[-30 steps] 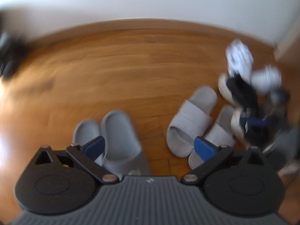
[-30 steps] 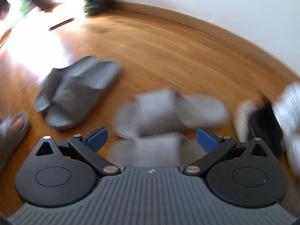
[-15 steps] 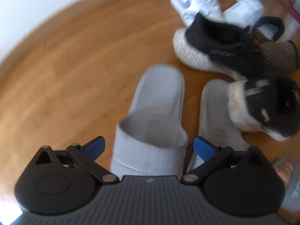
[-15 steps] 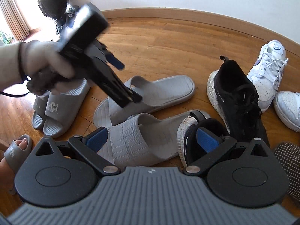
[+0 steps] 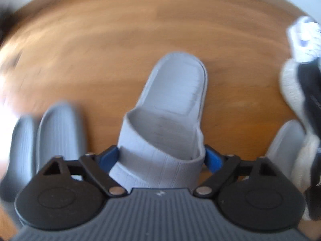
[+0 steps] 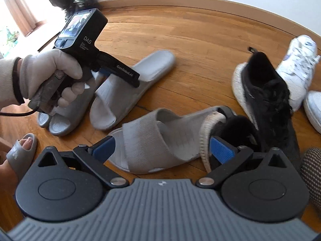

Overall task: Organize scattered shoes
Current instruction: 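Set the white-grey slide next to the grey pair with the left tool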

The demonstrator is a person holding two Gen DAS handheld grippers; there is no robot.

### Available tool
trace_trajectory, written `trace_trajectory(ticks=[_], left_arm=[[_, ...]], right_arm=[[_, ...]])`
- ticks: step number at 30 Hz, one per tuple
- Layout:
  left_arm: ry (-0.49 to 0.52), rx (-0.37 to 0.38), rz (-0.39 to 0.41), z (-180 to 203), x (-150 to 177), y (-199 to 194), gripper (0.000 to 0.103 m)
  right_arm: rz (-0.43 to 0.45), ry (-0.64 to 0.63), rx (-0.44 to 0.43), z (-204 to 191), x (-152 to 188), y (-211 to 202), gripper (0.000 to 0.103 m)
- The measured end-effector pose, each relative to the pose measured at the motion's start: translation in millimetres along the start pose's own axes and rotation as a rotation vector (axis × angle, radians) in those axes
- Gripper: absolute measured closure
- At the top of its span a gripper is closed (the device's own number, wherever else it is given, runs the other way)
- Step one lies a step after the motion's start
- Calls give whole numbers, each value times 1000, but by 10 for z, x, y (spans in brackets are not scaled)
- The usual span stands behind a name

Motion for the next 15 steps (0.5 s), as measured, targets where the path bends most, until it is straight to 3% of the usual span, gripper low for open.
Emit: trace_trajectory(ticks=[3, 9, 11, 15], left_arm=[[-4, 59, 39, -128, -118, -432, 17], [52, 108, 161, -385, -199, -1813, 8], [55, 82, 214, -487, -92, -2296, 5], [-10, 62, 248, -901, 215, -2711, 5]], right_arm=[[36, -93, -34, -170, -121, 73, 1], [89, -475, -86, -971, -603, 664, 1], [98, -606, -59, -1249, -652, 894, 1], [112, -899, 43, -1795, -592, 1402, 3]])
Point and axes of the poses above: each gripper's, at about its wrist camera, not at the fingertips, and y roughly the way its jaws point, z to its right, x to its underside, the point moved 1 cm from there along y, roughly the way its jaws point, and after that the axes turned 13 degrees about x, right-handed, at the moved point
